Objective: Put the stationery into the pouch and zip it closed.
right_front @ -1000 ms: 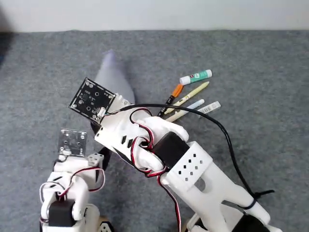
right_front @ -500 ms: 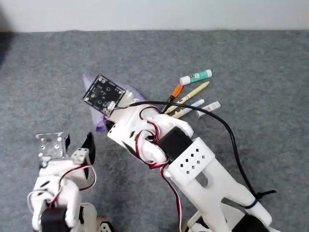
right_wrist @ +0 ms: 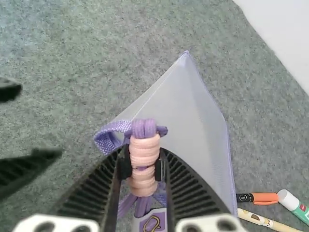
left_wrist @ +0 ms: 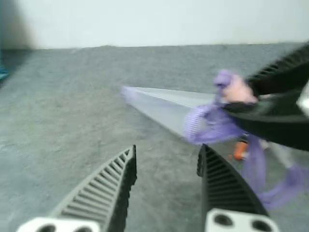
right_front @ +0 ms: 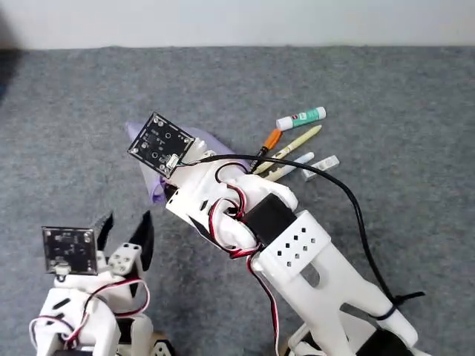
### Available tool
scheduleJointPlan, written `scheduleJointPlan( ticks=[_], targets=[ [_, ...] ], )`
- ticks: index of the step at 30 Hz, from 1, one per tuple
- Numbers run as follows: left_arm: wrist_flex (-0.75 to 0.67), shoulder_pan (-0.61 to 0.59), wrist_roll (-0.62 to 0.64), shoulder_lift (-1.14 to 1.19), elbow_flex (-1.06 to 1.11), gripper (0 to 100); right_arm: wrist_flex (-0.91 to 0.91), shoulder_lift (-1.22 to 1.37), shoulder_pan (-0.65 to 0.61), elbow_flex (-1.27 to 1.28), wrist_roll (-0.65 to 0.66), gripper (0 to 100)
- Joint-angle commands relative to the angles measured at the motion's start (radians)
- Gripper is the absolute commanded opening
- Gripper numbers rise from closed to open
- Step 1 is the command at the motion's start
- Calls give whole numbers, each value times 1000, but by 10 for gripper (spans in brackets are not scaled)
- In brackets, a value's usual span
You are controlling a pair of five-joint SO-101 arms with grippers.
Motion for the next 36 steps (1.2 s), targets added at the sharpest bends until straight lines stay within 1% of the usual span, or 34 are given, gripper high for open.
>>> scheduleJointPlan(
  ticks=[1, 5, 11, 15, 21, 27, 36],
  targets=[
    [-74, 28, 32, -5, 35, 200, 10, -50, 7, -6, 11, 8],
    [-155, 28, 34, -5, 88, 200, 10, -51, 4, -6, 9, 8],
    [-227, 28, 34, -5, 159, 199, 12, -51, -42, -6, 9, 8],
    [-285, -11, 28, -5, 206, 199, 12, -51, -50, -6, 6, 8],
    [-299, -28, 8, -5, 282, 199, 12, -51, -51, -6, 11, 8],
    [-368, -66, 5, -5, 306, 199, 74, -51, -56, -6, 9, 8],
    [-377, -61, -23, -5, 326, 198, 74, -48, -127, -6, 11, 8]
  ],
)
